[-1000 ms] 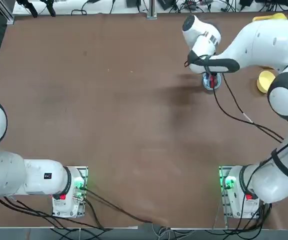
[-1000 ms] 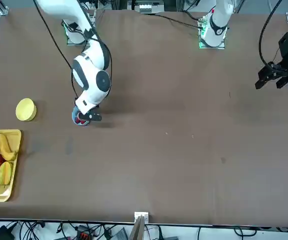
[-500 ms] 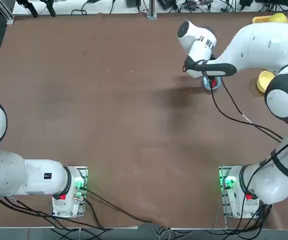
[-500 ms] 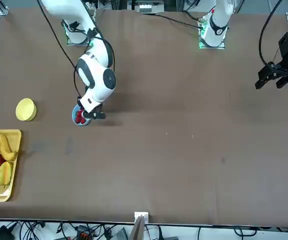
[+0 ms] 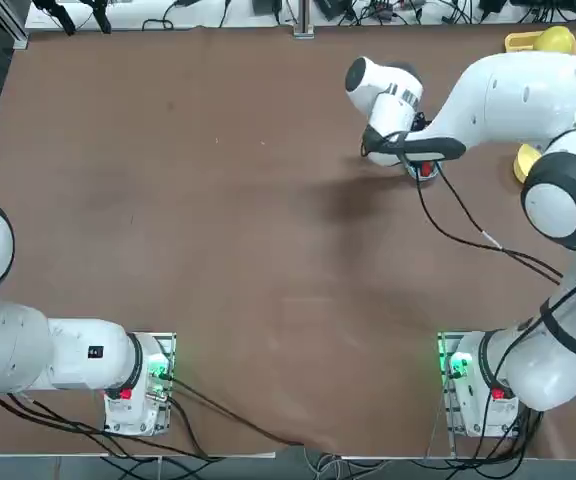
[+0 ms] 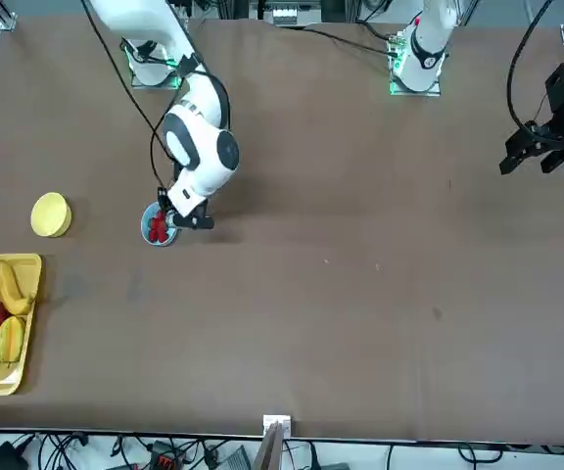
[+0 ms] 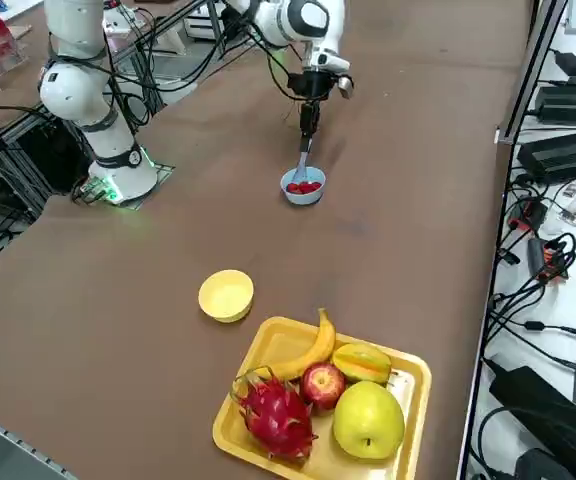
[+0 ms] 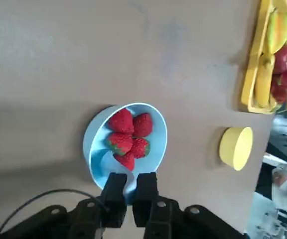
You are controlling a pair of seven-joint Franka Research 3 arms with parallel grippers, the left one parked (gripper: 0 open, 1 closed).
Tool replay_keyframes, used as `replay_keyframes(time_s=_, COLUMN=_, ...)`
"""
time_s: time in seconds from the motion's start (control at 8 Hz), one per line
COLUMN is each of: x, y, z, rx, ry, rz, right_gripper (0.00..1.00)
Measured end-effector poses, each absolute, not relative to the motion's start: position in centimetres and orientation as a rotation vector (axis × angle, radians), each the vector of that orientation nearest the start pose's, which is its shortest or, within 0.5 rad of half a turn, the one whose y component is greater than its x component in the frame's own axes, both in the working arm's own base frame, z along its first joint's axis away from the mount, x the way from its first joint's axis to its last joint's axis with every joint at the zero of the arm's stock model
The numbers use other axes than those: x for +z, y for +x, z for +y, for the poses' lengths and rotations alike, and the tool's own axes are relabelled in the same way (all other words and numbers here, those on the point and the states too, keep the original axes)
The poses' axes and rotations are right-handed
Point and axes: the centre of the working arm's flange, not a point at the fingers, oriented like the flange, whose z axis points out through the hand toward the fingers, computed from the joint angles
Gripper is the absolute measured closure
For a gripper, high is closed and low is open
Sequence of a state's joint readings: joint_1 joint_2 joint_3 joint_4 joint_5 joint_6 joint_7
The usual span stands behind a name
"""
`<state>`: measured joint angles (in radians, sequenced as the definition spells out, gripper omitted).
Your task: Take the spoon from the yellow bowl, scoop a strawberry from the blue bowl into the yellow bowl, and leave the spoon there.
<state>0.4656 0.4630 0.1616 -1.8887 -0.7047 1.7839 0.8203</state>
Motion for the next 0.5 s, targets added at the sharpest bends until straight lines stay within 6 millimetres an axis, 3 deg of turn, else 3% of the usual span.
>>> replay_keyframes(time_s=0.5, x=22.5, y=49.7, z=31.0, rx=-0.032, ry=2.290, rz=0.186, right_gripper=0.89)
